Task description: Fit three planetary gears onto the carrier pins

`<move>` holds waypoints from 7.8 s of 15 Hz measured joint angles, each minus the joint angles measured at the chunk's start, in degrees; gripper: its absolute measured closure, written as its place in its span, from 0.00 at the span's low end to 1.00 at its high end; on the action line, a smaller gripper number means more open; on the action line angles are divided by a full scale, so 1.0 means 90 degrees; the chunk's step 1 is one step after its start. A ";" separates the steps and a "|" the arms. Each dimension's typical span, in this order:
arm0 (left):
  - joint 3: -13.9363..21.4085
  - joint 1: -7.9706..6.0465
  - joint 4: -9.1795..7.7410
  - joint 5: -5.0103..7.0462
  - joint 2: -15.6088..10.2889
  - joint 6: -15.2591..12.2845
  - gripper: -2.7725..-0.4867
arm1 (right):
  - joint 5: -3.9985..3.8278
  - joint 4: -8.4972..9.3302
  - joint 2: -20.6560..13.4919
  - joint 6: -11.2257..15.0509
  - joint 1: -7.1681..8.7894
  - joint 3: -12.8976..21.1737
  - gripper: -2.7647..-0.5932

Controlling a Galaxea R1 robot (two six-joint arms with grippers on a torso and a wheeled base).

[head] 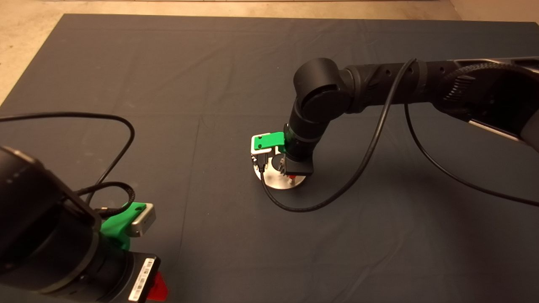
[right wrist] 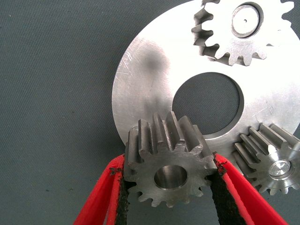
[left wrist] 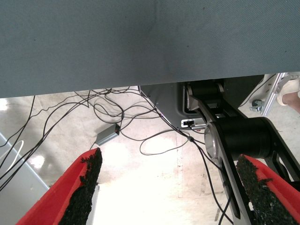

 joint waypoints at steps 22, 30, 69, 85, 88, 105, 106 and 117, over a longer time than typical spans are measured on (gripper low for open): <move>0.0000 0.0002 0.0000 0.0000 0.0001 0.0000 0.32 | 0.0009 -0.0037 -0.0046 0.0829 -0.0102 -0.0171 0.78; 0.0000 0.0004 -0.0003 0.0000 0.0000 0.0001 0.32 | 0.0012 -0.0026 -0.0169 0.1942 -0.0060 -0.0219 0.78; 0.0000 0.0036 -0.0023 0.0000 0.0001 0.0001 0.32 | -0.0022 0.0103 0.0142 0.6003 0.0110 -0.0093 0.79; 0.0000 0.0036 -0.0023 0.0000 0.0000 0.0000 0.32 | -0.0022 0.0068 0.0102 0.5838 0.0007 -0.0085 0.79; 0.0000 0.0036 -0.0023 0.0000 0.0000 0.0001 0.32 | -0.0022 0.0068 0.0085 0.5837 0.0007 -0.0081 0.79; 0.0000 0.0070 -0.0026 0.0000 0.0000 0.0001 0.32 | -0.0022 0.0137 0.0019 0.5804 -0.0005 0.0157 0.79; 0.0000 0.0070 -0.0026 0.0000 0.0000 0.0001 0.32 | -0.0022 0.0137 0.0019 0.5788 -0.0034 0.0157 0.79; 0.0000 0.0070 -0.0026 0.0000 0.0001 0.0001 0.32 | -0.0024 0.0144 -0.0089 0.5601 -0.0134 0.0176 0.79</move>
